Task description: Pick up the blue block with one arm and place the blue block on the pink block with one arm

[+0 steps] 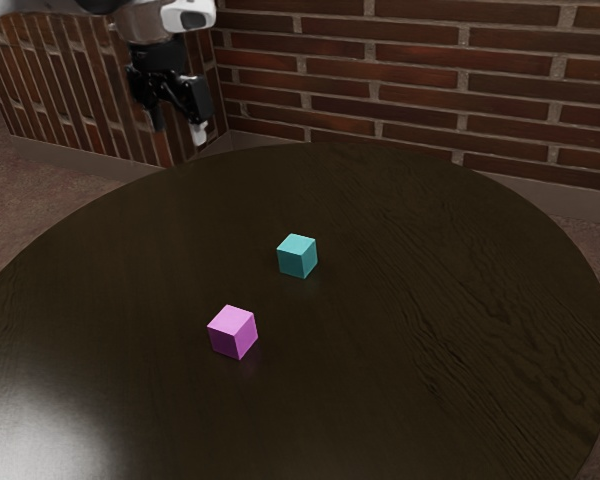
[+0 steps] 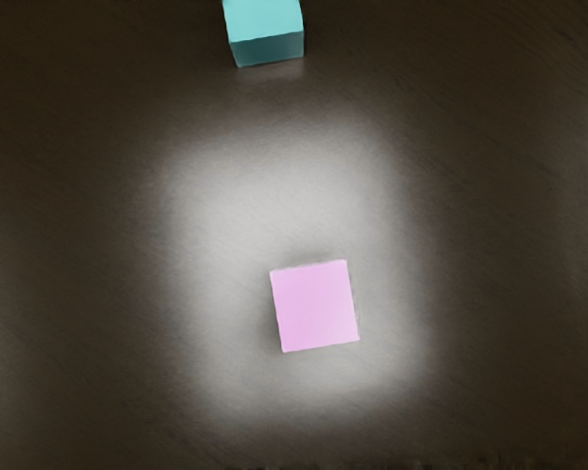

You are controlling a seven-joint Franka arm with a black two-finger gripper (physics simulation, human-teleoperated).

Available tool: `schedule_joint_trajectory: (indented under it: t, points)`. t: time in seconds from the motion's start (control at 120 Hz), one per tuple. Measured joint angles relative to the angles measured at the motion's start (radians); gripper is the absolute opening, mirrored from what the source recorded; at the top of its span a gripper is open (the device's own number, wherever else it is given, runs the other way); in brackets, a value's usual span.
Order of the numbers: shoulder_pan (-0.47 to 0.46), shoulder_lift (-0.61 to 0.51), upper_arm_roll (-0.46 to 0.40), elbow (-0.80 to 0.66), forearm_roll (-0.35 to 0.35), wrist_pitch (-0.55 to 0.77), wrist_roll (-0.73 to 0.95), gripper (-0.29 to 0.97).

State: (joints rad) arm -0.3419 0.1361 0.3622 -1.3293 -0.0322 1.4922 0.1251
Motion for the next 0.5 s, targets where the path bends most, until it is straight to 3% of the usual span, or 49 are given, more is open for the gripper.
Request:
schedule_joint_trajectory:
  t: [0.108,0.375,0.5]
  points:
    - [-0.036,0.022,0.058,0.038,-0.049,-0.045,0.115,0.68]
    - [-0.034,0.021,0.067,0.046,-0.083,-0.096,0.323,0.68]
    - [-0.012,-0.17,0.026,0.119,-0.025,-0.141,0.367,0.68]
